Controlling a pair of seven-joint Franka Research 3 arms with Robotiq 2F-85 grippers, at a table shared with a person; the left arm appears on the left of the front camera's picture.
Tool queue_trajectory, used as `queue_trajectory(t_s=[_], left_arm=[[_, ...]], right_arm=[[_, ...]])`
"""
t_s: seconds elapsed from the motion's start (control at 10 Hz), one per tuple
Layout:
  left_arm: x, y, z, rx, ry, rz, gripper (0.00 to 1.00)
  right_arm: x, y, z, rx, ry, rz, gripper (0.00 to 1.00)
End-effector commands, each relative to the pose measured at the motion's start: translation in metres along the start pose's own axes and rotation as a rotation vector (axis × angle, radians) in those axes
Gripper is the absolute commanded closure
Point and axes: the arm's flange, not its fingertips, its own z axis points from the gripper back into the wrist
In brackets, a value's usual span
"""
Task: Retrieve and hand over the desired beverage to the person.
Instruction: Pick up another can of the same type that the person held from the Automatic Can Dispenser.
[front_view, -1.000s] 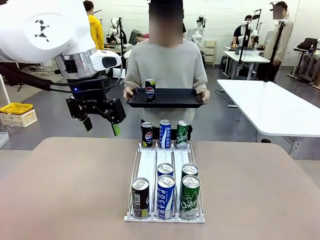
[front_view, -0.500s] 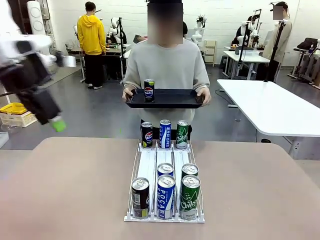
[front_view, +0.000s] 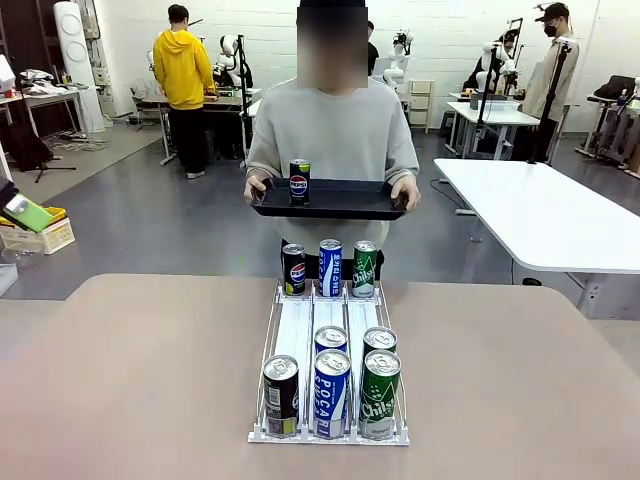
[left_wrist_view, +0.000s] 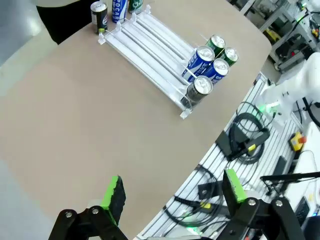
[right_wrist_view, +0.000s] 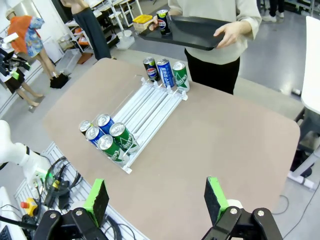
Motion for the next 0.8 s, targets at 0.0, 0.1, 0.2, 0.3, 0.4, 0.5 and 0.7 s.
queue_trajectory(t_s=[0.0,0.1,0.2,0.3,0.4,0.5,0.7], left_arm=[[0.007,-0.002,0.019,-0.043,-0.053,-0.016,0.0],[0.013,-0.001,0.032,-0.072,-0.077,-0.028,0.0],[0.023,0.005,0.041,-0.082,-0.083,-0.055,0.0],[0.021,0.007,0.043,-0.074,-0.074,-0.059,0.0],[0.017,0.008,0.042,-0.083,-0.06,-0.059,0.0],[0.02,0.013,0.042,-0.1,-0.045,-0.061,0.0],[0.02,0.003,0.043,-0.061,-0.056,-0.039,0.0]], right_arm=[[0.001,-0.001,-0.001,0.019,-0.003,0.006,0.0],[0.001,-0.001,-0.001,0.019,-0.003,0.006,0.0],[0.001,-0.001,-0.001,0.019,-0.003,0.006,0.0],[0.001,-0.001,-0.001,0.019,-0.003,0.006,0.0],[0.001,-0.001,-0.001,0.019,-0.003,0.006,0.0],[0.001,-0.001,-0.001,0.019,-0.003,0.006,0.0],[0.001,-0.001,-0.001,0.019,-0.003,0.006,0.0]])
